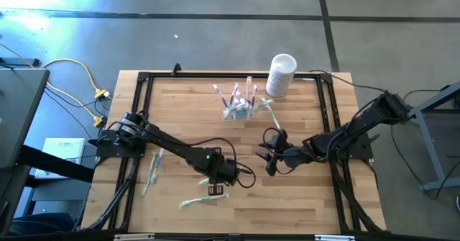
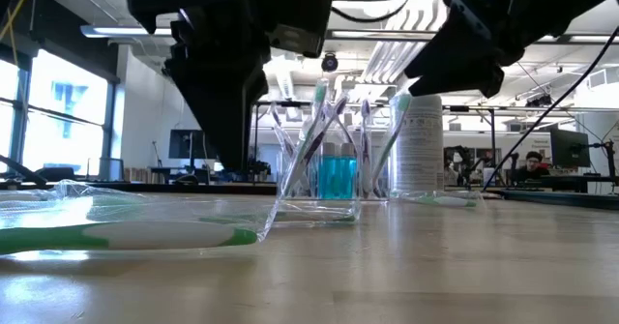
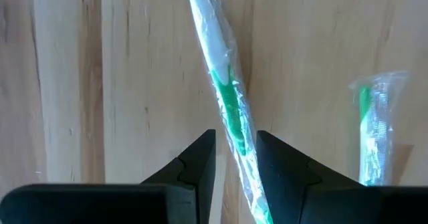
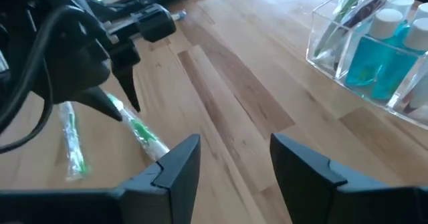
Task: Pick & Place toothbrushing station
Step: Put the green toothbrush into the transparent organizer
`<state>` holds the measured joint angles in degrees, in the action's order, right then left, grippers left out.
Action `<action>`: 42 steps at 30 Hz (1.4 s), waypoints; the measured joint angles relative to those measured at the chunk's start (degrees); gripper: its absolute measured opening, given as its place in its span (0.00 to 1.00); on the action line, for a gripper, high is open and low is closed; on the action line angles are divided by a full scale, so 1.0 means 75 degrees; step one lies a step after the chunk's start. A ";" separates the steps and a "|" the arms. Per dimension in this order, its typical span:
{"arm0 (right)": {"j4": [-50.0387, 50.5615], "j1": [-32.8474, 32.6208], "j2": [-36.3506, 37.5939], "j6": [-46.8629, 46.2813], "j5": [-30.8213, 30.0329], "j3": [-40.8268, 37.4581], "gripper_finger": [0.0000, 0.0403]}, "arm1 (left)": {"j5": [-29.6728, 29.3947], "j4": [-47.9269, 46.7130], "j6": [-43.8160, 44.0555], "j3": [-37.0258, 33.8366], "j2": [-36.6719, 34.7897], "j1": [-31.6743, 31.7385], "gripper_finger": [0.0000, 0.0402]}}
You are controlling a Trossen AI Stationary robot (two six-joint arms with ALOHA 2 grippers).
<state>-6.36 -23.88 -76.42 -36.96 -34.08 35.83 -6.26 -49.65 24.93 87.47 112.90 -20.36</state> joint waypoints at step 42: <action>-0.0003 -0.0417 0.0000 -0.0132 -0.0554 0.0000 0.43 | 0.0759 0.0893 0.0294 -0.0893 -0.0008 0.0017 0.25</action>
<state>-6.38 -27.00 -76.42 -37.95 -38.24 35.83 -0.57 -42.96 27.14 80.77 112.84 -20.23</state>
